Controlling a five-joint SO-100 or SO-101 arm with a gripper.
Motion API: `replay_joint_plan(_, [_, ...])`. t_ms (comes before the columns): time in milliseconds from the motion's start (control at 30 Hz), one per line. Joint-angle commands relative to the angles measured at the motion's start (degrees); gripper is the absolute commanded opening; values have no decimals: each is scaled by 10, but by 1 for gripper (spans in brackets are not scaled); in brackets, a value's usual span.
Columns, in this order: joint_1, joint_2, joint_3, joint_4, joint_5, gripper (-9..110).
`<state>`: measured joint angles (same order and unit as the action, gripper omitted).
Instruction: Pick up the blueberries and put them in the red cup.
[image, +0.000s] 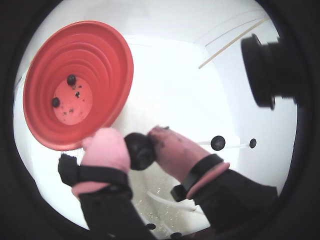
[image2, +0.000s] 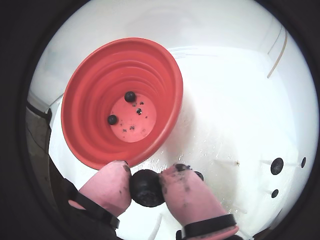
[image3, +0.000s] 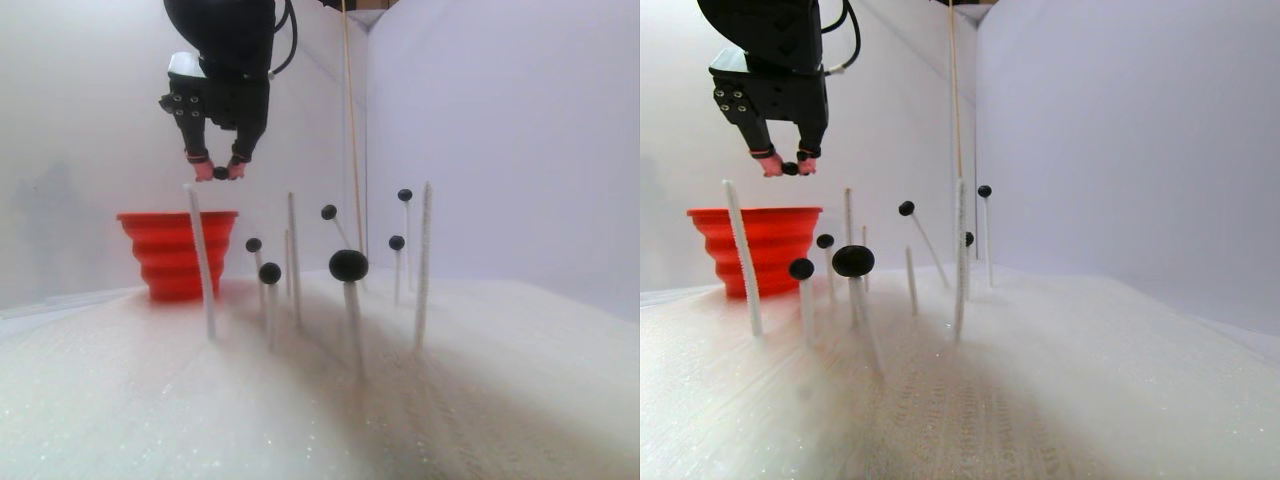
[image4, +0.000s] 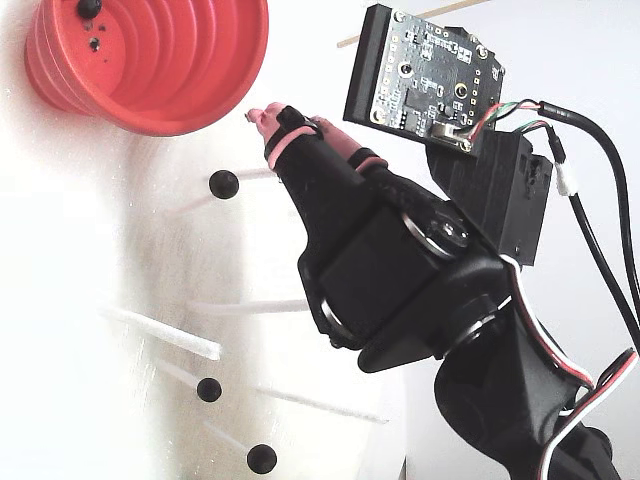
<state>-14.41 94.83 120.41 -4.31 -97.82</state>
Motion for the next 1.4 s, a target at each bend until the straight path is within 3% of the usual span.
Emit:
replay_joint_plan(0, [-13, 47, -28, 0, 4, 10])
replay_joint_plan(1367, [-58, -137, -162, -88, 26, 11])
